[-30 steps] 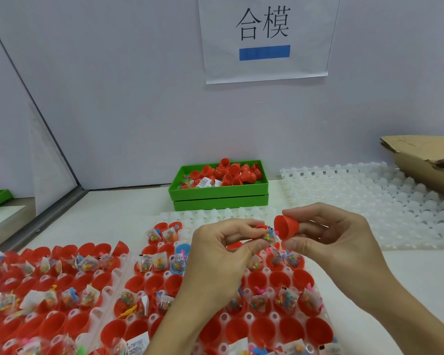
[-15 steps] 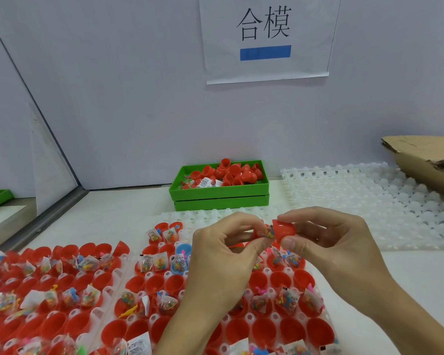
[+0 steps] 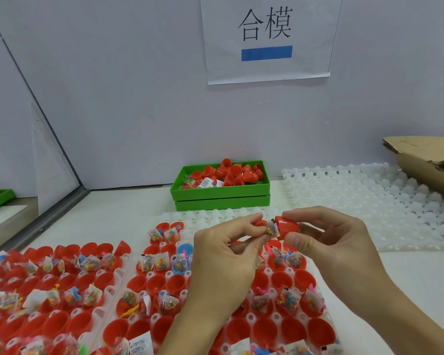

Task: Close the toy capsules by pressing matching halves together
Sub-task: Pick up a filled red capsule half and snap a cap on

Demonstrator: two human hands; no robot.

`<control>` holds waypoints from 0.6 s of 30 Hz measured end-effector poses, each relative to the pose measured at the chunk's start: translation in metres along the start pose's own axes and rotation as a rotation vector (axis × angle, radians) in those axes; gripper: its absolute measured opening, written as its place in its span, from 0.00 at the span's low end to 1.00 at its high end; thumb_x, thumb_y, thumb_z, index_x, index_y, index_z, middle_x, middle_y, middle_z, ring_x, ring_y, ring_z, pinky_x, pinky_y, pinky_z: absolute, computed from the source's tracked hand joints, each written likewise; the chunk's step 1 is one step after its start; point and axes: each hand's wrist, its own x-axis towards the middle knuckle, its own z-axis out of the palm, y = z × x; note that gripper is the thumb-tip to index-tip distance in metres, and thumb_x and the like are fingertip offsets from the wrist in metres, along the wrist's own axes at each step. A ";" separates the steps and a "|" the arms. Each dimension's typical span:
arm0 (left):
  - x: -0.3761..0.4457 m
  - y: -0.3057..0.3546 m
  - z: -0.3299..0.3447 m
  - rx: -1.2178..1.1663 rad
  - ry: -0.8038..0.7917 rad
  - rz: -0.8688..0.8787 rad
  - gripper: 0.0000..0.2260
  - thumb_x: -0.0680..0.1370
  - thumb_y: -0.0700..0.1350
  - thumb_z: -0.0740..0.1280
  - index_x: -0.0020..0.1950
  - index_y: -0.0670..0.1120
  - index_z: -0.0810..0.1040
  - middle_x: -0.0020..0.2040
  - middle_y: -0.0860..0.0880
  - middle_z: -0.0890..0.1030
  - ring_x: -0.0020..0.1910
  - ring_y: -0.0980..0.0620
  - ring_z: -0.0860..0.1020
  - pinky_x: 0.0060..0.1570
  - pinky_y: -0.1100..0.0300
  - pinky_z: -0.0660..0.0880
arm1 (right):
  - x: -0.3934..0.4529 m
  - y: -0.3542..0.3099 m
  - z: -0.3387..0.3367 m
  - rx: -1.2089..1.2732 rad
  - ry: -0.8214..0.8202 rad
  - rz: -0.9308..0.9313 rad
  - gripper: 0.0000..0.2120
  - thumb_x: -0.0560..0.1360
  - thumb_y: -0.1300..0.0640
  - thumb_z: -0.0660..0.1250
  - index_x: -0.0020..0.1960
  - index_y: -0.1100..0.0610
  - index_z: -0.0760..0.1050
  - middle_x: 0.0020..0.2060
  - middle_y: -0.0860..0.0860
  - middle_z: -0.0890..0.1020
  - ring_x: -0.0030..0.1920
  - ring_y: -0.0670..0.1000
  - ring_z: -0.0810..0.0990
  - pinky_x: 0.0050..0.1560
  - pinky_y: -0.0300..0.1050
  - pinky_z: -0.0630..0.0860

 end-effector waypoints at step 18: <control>-0.003 -0.004 0.004 -0.013 0.037 0.076 0.08 0.70 0.37 0.76 0.47 0.46 0.87 0.49 0.53 0.86 0.49 0.60 0.84 0.44 0.60 0.83 | 0.000 -0.007 0.001 -0.039 0.032 -0.055 0.13 0.59 0.58 0.76 0.43 0.50 0.86 0.41 0.50 0.87 0.43 0.49 0.86 0.42 0.34 0.80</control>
